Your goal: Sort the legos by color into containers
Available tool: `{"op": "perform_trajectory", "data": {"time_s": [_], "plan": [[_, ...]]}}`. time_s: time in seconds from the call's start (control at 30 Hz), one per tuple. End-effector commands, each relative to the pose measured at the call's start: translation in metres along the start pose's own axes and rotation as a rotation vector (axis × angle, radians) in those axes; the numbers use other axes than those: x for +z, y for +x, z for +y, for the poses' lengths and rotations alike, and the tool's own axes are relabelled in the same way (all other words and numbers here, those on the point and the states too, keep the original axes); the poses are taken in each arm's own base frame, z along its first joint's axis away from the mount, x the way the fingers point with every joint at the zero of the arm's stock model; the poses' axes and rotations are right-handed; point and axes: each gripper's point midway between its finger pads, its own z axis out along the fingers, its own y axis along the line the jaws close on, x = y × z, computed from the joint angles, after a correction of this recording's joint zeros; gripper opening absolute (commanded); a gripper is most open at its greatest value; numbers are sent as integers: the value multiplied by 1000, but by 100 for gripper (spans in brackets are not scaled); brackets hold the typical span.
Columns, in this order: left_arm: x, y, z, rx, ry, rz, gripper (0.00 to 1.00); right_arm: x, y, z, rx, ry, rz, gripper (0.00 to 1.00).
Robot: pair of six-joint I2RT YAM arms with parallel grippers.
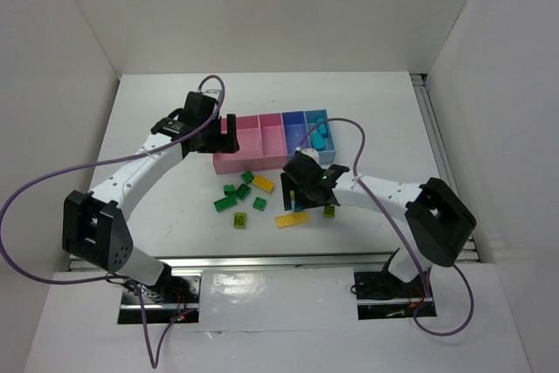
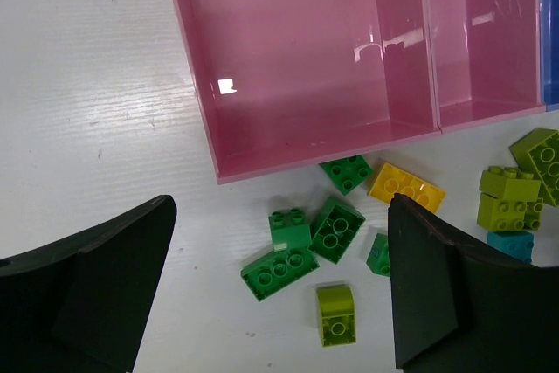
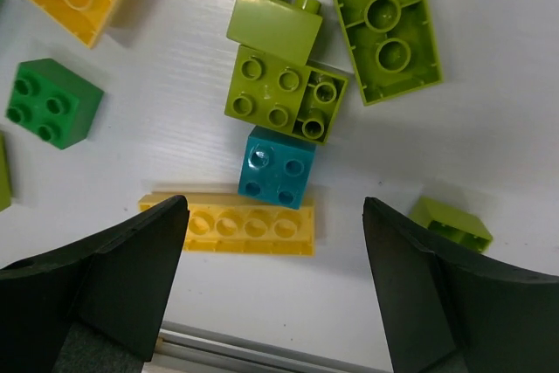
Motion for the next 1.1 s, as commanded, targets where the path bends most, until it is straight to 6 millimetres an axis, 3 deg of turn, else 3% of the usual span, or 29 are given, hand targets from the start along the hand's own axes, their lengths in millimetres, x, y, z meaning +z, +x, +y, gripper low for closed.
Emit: {"op": "perform_trajectory", "data": {"time_s": [0.0, 0.17, 0.4, 0.57, 0.7, 0.83, 0.87, 0.97, 1.0, 1.07], "plan": [[2, 4, -4, -18, 11, 15, 100, 8, 1, 15, 28, -13, -1, 88], [2, 4, -3, -17, 2, 12, 100, 20, 0, 17, 24, 5, 4, 72], [2, 4, -3, -17, 2, 12, 100, 29, -6, 12, 21, 52, -20, 58], [4, 7, -2, -17, 0, 21, 100, 30, -11, 13, 13, 75, -40, 39], [4, 7, 0, -7, -9, 18, 100, 4, -38, 19, 20, 55, -116, 34], [4, 6, 2, -7, -19, 14, 100, -32, -81, 17, 31, 59, -221, 33], [2, 3, 2, 1, -17, 6, 100, -33, -93, 3, 51, 92, -235, 33], [5, 6, -1, 2, -2, 22, 100, -40, -130, -11, 94, 98, -304, 34], [5, 6, -1, 2, -2, 22, 100, -32, -141, -25, 125, 121, -304, 34], [5, 6, -3, 2, 6, 24, 99, -32, -168, -32, 147, 123, -341, 34]]}}
